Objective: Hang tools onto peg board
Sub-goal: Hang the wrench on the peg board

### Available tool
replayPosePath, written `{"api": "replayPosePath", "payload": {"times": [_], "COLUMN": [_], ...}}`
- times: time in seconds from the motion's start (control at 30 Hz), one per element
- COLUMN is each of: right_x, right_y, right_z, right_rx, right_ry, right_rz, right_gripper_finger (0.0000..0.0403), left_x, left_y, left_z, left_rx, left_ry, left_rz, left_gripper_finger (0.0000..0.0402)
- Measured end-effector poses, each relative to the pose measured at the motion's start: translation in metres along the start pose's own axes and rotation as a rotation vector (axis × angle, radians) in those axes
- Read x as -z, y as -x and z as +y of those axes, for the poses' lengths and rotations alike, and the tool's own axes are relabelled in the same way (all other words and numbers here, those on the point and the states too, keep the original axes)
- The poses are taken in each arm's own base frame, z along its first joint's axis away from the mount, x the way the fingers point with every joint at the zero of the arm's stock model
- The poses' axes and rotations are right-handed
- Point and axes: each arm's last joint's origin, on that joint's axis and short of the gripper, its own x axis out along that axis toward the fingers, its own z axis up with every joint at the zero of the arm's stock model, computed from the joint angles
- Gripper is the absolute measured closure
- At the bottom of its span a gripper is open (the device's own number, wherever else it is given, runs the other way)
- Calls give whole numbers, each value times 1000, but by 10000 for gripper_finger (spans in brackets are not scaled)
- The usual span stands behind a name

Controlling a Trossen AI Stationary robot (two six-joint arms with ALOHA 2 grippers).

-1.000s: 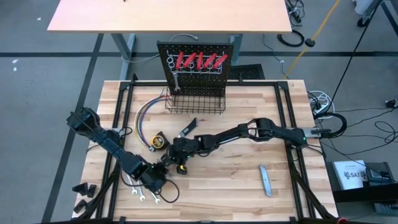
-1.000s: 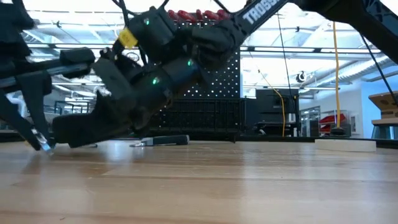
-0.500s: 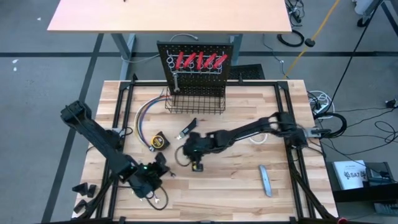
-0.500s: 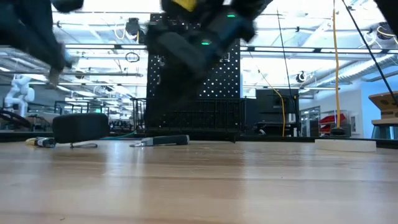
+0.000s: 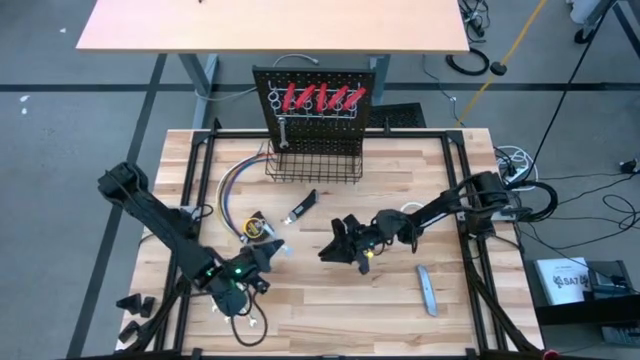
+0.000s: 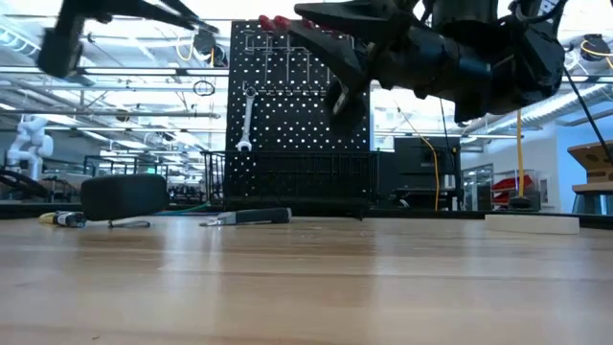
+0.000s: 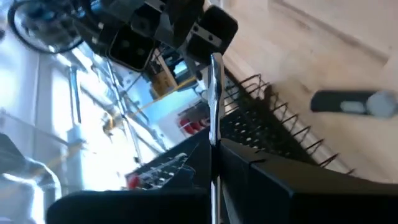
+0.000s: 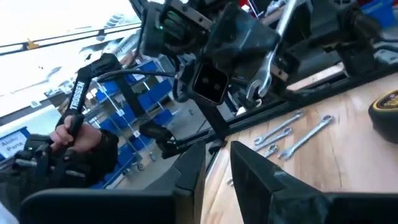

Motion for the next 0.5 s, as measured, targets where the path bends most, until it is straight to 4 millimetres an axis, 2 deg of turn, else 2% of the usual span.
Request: {"api": "replayPosePath", "payload": {"times": [0.23,0.5], "right_x": [-7,-12], "right_y": [-9,-19], "right_z": [0,-3], "right_rx": [17,65], "right_ry": [-1,18], "right_rz": [-11,3], "right_gripper_finger": [334,334], "left_x": [-2,1], "left_y": [-27,-37], "left_z": [9,11], "left_rx": [5,11], "left_ry": [2,6], "left_rz": [-43,-52], "left_gripper_finger": [391,391]}}
